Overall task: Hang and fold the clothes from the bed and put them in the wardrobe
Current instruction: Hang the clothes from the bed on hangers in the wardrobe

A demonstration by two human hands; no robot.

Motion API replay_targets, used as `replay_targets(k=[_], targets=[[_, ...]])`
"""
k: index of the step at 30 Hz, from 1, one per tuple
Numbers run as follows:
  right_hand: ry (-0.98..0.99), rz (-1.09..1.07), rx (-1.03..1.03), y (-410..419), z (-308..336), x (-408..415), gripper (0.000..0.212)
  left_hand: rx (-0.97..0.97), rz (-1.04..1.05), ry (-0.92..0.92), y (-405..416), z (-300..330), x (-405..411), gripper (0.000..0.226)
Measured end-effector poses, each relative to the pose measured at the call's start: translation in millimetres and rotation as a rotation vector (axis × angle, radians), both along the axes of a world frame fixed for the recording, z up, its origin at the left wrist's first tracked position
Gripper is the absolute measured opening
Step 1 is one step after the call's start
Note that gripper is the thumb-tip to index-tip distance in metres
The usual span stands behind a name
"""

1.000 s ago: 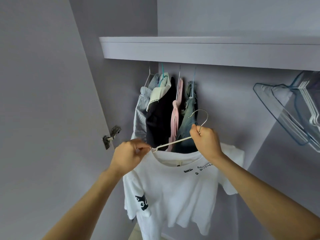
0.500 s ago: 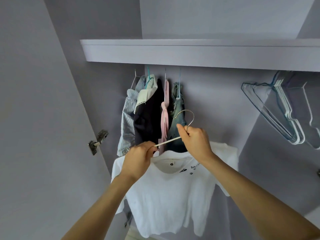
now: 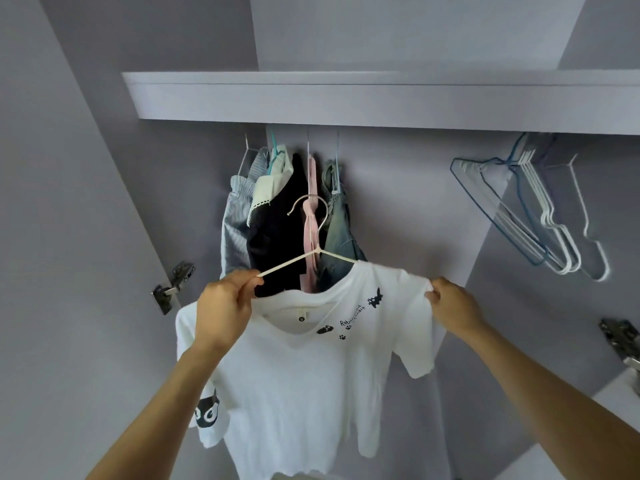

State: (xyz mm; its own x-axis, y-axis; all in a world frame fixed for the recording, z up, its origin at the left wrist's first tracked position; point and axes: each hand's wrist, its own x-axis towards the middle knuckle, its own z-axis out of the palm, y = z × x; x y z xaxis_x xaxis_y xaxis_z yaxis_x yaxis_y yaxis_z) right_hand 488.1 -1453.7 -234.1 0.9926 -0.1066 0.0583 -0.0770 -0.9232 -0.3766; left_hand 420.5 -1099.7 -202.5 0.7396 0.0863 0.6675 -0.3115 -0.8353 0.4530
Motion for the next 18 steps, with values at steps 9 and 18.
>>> replay_targets(k=[9, 18], targets=[[-0.041, -0.188, 0.036, 0.5, -11.6, -7.8, 0.025, -0.055, 0.094, -0.018, 27.7, -10.4, -11.1, 0.011], [-0.198, 0.477, -0.017, 27.7, 8.8, -25.5, 0.018, -0.078, -0.133, 0.053, 6.6, -14.9, 2.1, 0.034]])
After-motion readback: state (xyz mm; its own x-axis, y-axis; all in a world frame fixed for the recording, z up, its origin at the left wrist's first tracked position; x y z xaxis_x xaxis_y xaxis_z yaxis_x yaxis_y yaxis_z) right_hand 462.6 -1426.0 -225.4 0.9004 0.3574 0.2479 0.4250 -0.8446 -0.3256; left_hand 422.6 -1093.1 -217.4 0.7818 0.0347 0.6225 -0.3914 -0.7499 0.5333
